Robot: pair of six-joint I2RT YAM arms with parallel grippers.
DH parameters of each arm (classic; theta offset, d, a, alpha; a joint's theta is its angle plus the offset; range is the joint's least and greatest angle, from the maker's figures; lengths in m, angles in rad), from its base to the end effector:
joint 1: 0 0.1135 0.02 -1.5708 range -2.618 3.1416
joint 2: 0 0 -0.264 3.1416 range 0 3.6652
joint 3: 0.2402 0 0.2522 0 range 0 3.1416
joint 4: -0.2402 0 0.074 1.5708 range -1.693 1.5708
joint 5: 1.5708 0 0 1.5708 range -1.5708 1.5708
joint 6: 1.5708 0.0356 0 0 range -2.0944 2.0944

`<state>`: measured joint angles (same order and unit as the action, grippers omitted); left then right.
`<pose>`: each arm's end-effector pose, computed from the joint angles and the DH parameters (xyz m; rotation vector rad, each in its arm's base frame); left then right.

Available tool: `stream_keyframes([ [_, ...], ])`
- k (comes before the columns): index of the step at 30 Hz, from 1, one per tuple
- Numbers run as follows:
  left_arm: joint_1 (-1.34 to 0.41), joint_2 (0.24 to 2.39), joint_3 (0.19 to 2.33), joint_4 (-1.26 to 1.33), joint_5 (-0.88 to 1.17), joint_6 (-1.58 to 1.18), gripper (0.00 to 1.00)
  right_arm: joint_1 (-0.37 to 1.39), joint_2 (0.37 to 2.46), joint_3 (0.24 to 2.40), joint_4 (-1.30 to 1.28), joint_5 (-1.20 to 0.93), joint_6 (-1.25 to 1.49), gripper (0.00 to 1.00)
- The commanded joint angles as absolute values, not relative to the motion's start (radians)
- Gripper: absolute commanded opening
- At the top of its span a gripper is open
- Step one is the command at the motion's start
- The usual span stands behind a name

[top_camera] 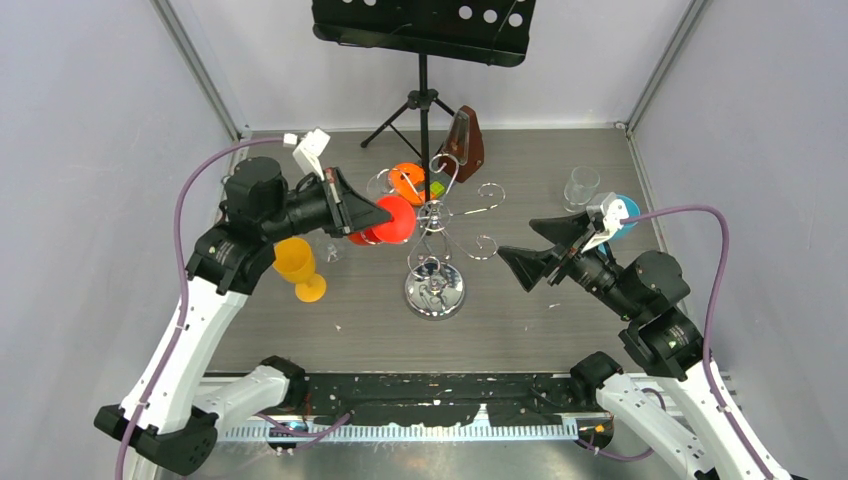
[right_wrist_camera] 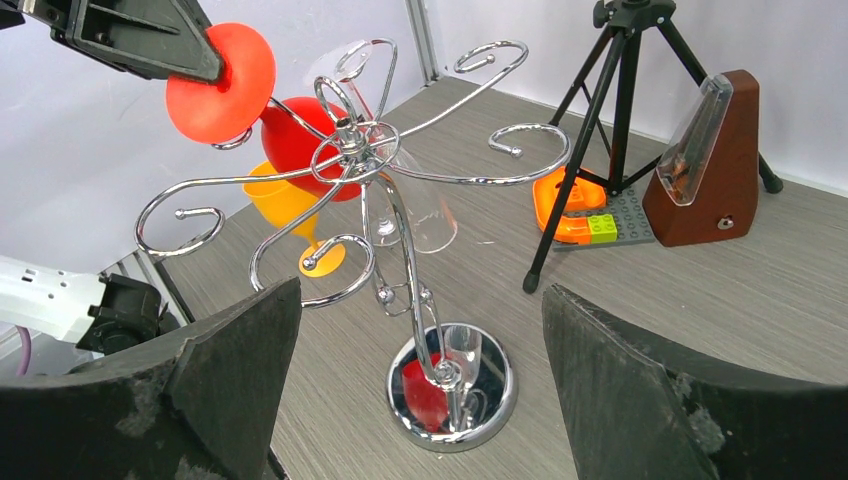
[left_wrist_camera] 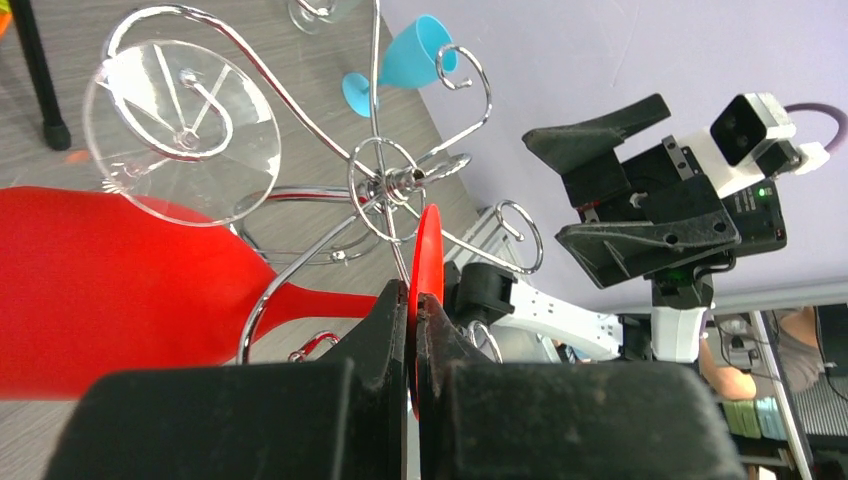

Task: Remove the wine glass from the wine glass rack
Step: Pick up the wine glass from the wine rack.

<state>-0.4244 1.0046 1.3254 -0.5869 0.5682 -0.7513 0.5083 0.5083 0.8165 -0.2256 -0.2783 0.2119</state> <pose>0.1673 -0.0966 0.4431 0.1127 2.0103 -1.3100 0.0935 0.0633 0.3824 -0.4545 1.4736 0.7834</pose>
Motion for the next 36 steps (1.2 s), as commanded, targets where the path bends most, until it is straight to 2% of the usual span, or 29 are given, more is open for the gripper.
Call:
stream_keyframes([
  [1,-0.452,1.023,1.349,-0.555,0.63,-0.707,0.0,0.505,0.502,0.818,-0.19,-0.271,0.206,0.96],
  [20,-0.513,0.937,1.35,-0.713,0.639,-0.577,0.0,0.506,0.515,0.859,-0.215,-0.28,0.219,0.96],
  [25,-0.514,0.895,1.324,-0.733,0.652,-0.556,0.0,0.506,0.512,0.872,-0.225,-0.258,0.233,0.99],
  [27,-0.514,0.889,1.32,-0.741,0.653,-0.544,0.0,0.506,0.517,0.876,-0.225,-0.255,0.242,0.96],
  [36,-0.514,0.911,1.321,-0.719,0.652,-0.533,0.0,0.507,0.525,0.878,-0.216,-0.229,0.263,0.95],
])
